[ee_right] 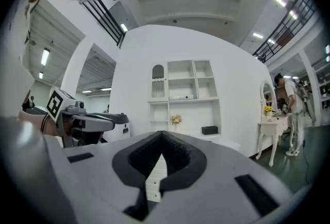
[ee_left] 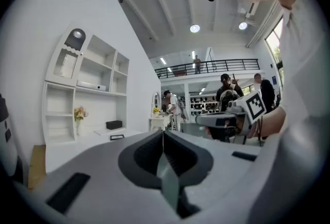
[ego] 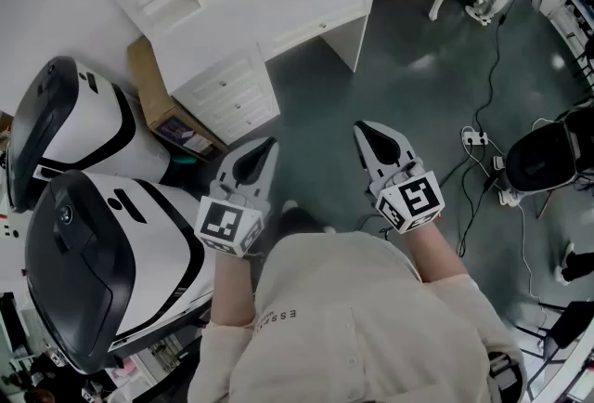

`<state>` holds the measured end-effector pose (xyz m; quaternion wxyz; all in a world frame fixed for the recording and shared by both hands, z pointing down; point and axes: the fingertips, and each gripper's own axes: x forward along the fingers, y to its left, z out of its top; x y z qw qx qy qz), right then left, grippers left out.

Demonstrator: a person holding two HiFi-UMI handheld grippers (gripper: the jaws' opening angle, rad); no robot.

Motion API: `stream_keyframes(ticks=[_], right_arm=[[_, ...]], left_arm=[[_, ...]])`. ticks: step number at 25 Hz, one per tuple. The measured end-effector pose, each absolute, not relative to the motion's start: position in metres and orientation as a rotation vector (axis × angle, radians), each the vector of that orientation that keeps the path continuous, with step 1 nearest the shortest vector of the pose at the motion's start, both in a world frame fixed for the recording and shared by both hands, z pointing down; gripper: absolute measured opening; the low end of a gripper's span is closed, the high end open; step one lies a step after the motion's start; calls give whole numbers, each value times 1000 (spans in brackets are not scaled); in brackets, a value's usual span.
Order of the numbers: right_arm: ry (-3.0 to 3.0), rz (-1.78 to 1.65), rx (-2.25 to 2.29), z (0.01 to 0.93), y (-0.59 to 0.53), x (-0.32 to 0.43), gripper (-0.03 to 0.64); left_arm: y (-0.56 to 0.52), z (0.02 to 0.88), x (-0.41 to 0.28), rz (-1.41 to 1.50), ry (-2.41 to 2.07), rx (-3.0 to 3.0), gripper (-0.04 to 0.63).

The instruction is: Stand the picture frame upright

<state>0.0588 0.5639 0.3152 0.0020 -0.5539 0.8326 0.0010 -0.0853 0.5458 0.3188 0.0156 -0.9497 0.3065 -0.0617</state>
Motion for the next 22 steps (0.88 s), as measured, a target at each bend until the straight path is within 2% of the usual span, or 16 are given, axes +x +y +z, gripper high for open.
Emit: stream_keyframes(ticks=[11, 16, 18, 19, 20, 21, 22], right_arm=[[2630, -24, -1709, 319, 559, 59, 14], [2580, -154, -1724, 332, 554, 73, 15], [2577, -221, -1738, 341, 550, 79, 19], [2581, -254, -1745, 346, 547, 82, 68], [2583, -285, -1750, 350, 543, 85, 170], [2580, -307, -1759, 354, 540, 89, 183], [2573, -314, -1776, 356, 537, 93, 182]], left_arm=[[544, 324, -84, -175, 974, -2971, 3], [540, 328, -77, -163, 996, -2964, 8], [533, 333, -75, -183, 1026, -2945, 43], [530, 335, -73, -193, 1032, -2943, 106], [526, 337, -71, -197, 1038, -2946, 192], [521, 338, -70, -194, 1048, -2952, 231], [517, 339, -69, -187, 1059, -2960, 235]])
